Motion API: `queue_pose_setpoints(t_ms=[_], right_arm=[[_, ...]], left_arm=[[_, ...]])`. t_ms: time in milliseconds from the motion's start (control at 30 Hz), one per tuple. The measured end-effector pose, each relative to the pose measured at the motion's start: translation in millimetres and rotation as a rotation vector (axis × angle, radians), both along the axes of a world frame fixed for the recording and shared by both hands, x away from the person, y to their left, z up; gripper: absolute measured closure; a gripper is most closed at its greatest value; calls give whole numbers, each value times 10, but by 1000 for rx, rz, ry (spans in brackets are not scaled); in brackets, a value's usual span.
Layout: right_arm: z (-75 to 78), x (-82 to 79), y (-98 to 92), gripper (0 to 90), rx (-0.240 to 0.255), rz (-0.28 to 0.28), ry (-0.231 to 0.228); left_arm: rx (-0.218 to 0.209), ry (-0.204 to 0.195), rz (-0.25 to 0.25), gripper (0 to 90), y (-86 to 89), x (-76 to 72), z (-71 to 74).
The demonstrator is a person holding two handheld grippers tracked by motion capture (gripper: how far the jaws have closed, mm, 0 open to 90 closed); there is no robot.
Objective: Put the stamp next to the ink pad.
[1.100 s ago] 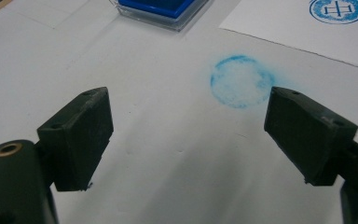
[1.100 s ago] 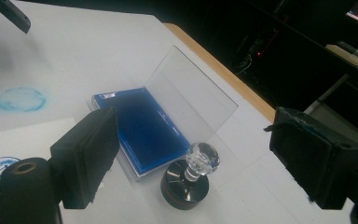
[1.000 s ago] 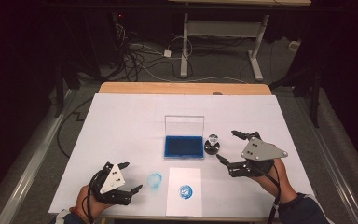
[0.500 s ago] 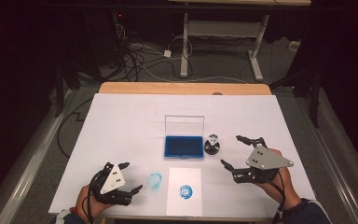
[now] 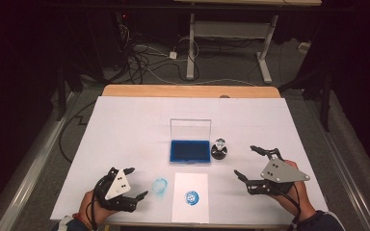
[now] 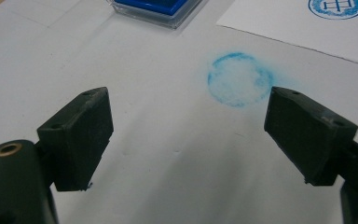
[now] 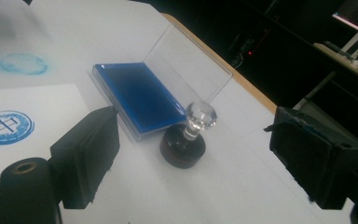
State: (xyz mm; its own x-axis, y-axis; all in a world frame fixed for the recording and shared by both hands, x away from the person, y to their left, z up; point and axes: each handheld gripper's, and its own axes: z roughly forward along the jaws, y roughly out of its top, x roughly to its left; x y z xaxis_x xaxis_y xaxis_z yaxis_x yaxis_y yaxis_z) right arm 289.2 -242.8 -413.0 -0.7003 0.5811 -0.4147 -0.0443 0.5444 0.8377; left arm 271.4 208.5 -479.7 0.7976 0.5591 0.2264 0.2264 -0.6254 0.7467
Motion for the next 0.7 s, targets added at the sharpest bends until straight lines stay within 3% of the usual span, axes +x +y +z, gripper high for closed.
queue_pose_setpoints(t_ms=[200, 700], right_arm=[[-85, -41, -62, 154, -20, -9, 1], [-358, -171, -347, 154, 32, -41, 55]], left_arm=[[-2, 0, 0, 148, -7, 8, 0], [-29, -10, 16, 147, 1, 25, 35]])
